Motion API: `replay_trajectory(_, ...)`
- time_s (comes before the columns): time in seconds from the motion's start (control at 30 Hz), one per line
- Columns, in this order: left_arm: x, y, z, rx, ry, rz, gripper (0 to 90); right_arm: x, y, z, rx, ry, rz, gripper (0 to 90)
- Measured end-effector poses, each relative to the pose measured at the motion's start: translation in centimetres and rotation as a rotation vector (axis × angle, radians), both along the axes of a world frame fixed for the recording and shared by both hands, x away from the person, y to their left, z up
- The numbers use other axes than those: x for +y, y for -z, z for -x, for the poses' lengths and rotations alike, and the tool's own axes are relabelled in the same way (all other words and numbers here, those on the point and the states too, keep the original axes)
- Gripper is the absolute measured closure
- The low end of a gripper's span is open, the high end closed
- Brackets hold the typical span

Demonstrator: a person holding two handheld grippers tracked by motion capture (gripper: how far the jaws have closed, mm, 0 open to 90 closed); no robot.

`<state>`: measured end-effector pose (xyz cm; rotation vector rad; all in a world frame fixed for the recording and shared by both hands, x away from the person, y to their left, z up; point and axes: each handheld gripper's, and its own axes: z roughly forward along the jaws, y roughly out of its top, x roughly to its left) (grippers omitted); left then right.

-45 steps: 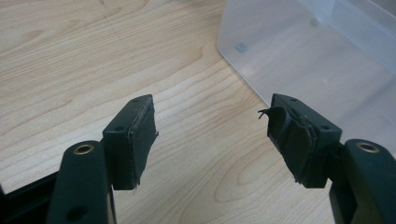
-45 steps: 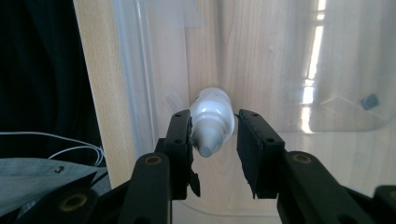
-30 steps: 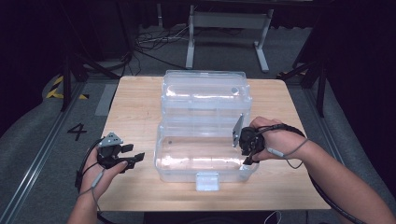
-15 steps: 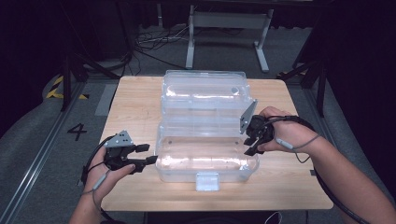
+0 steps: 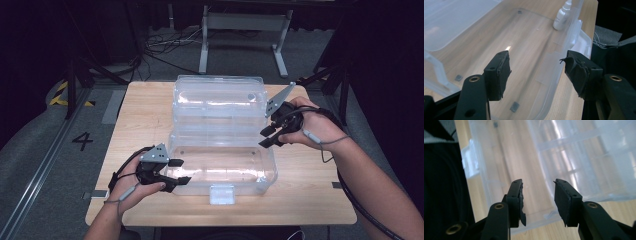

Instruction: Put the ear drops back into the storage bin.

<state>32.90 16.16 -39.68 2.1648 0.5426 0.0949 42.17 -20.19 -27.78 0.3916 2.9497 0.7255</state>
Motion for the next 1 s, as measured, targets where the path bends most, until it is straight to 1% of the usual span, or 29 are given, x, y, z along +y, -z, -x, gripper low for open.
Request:
replay_trajectory(0.07,-0.3,0.2,0.0,0.006,0.013,-0.009,37.2,0.1,-0.4,-0.5,-0.013,0.023,-0.024,59.2)
replay_trajectory(0.1,-0.3,0.2,0.0,0.006,0.013,-0.009,37.2,0.1,-0.4,-0.5,-0.013,0.023,-0.024,59.2)
replay_trajectory(0.13,-0.5,0.3,0.0,0.003,0.02,-0.021,37.3,0.3,-0.7,-0.9,-0.026,0.044,-0.05,59.1)
replay_trajectory(0.27,-1.0,0.7,0.1,0.013,0.038,-0.034,37.0,0.9,-1.2,-1.9,-0.057,0.051,-0.085,58.6)
replay_trajectory(0.37,-1.2,0.9,0.2,0.017,0.046,-0.044,35.9,1.3,-1.4,-2.3,-0.058,0.054,-0.096,58.2)
replay_trajectory(0.4,-1.4,1.0,0.2,0.02,0.052,-0.053,36.0,1.8,-1.4,-2.9,-0.071,0.047,-0.101,57.4)
replay_trajectory(0.47,-1.4,1.1,0.2,0.024,0.057,-0.057,36.2,2.2,-1.4,-3.3,-0.079,0.052,-0.1,56.8)
replay_trajectory(0.5,-1.7,1.3,0.3,0.031,0.073,-0.068,37.0,2.4,-1.4,-3.6,-0.081,0.053,-0.096,56.8)
replay_trajectory(0.53,-1.7,1.3,0.3,0.031,0.073,-0.068,38.0,2.4,-1.4,-3.6,-0.081,0.053,-0.096,56.8)
replay_trajectory(0.57,-1.7,1.3,0.3,0.031,0.073,-0.068,38.0,2.8,-1.2,-4.1,-0.095,0.053,-0.101,56.8)
replay_trajectory(0.6,-1.8,1.4,0.3,0.034,0.078,-0.076,38.0,2.8,-1.2,-4.1,-0.095,0.053,-0.101,56.3)
replay_trajectory(0.63,-1.8,1.5,0.4,0.037,0.082,-0.085,39.0,3.0,-1.1,-4.4,-0.094,0.062,-0.1,56.0)
replay_trajectory(0.7,-1.9,1.6,0.4,0.043,0.091,-0.095,40.5,3.3,-1.0,-4.9,-0.106,0.06,-0.114,55.8)
replay_trajectory(0.8,-1.9,1.8,0.4,0.058,0.102,-0.097,45.3,3.5,-0.8,-5.3,-0.109,0.065,-0.113,55.9)
replay_trajectory(0.87,-2.0,1.9,0.4,0.073,0.107,-0.099,50.5,3.6,-0.7,-5.6,-0.109,0.063,-0.102,58.0)
replay_trajectory(0.93,-2.1,2.0,0.5,0.088,0.123,-0.1,56.4,3.7,-0.6,-5.8,-0.114,0.075,-0.086,59.3)
replay_trajectory(0.97,-2.1,2.0,0.5,0.1,0.127,-0.109,59.8,3.7,-0.5,-6.0,-0.117,0.07,-0.09,59.8)
replay_trajectory(1.0,-2.1,2.0,0.5,0.1,0.127,-0.109,61.8,3.7,-0.5,-6.1,-0.11,0.075,-0.091,59.9)
